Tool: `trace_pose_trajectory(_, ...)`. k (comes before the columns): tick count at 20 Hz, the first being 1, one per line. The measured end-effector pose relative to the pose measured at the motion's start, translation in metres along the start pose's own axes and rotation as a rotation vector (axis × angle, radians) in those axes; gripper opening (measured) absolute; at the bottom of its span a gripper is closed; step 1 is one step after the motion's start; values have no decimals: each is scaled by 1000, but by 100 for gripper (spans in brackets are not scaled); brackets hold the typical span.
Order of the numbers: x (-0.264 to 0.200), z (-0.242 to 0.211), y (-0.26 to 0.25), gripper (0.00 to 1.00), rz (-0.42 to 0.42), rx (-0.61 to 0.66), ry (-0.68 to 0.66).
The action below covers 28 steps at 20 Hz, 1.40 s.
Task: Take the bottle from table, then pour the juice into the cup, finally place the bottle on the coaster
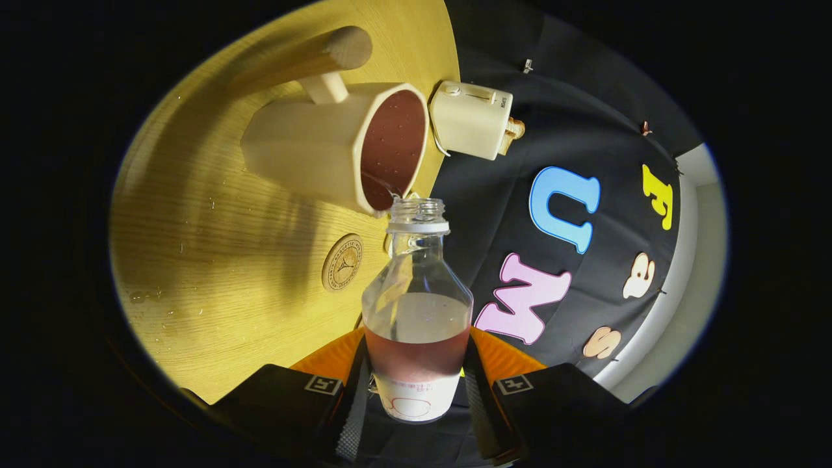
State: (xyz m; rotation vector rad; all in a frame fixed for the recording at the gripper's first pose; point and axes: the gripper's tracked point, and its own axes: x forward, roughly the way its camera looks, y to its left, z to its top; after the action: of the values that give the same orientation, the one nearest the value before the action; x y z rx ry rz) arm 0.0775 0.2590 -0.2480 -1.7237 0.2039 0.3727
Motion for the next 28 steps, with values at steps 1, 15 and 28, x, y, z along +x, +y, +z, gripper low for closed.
trace_pose_trajectory(1,1,-1,1,70,2,0,0)
trace_pose_trajectory(15,2,5,-15,70,-44,-63,-34)
trace_pose_trajectory(28,5,11,-27,70,-78,-142,-62)
